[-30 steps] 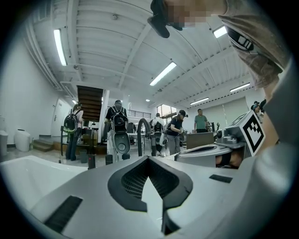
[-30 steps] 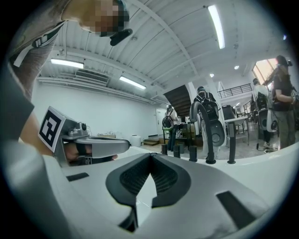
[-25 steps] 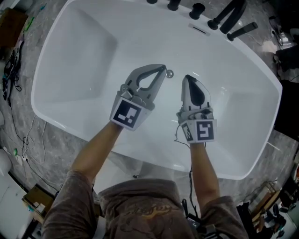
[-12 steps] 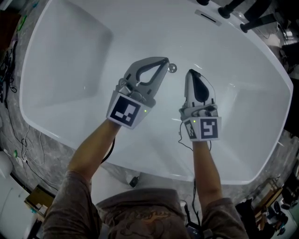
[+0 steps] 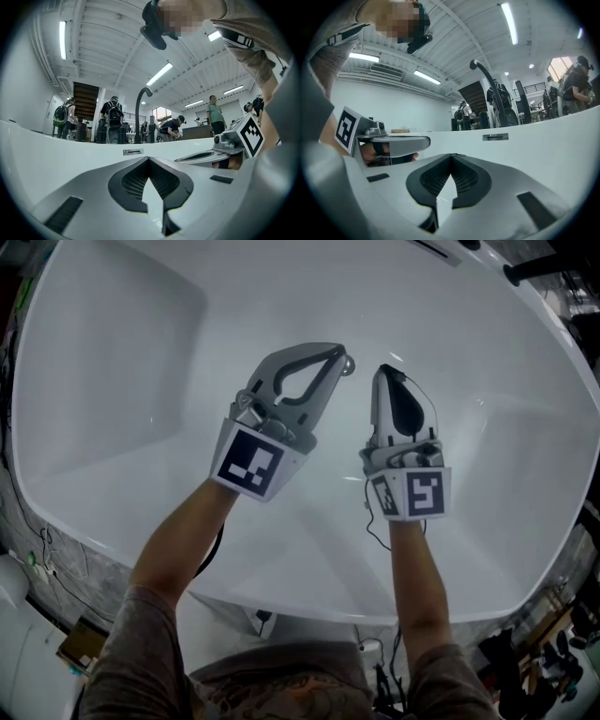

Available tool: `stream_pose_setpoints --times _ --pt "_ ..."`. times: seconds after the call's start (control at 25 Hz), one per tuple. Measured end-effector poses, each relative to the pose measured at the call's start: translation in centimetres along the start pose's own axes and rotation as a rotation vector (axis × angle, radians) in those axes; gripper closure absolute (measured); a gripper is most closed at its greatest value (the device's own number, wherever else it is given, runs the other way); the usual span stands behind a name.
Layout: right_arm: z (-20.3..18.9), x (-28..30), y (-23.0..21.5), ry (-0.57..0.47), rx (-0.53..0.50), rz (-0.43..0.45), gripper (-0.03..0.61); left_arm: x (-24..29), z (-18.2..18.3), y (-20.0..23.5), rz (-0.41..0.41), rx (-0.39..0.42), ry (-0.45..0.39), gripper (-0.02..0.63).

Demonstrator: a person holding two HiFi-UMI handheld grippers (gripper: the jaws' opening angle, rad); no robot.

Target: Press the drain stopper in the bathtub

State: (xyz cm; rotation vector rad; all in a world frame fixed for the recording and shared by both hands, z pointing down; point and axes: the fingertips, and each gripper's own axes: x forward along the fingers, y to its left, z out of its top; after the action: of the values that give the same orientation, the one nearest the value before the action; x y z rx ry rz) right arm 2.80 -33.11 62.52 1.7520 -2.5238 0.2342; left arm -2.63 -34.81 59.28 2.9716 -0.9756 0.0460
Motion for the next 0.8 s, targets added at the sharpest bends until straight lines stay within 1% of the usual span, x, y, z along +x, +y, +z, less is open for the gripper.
stream_pose_setpoints --times 0.28,0.52,0.8 --pt "-3.6 1.4 -1.0 0.017 0.003 -0.007 0.578 0.7 -3.7 0.6 -0.007 -0.001 -0.004 0.614" --pt "-6.6 2.3 -1.4 0.04 -0.001 -0.002 0.578 1.1 -6.1 1.2 -0.011 0.004 0.0 0.614" --pt "-10.3 3.7 -2.3 0.079 0.007 0.001 0.578 2.1 -9.2 1.5 0.0 -0.025 0.007 0.614"
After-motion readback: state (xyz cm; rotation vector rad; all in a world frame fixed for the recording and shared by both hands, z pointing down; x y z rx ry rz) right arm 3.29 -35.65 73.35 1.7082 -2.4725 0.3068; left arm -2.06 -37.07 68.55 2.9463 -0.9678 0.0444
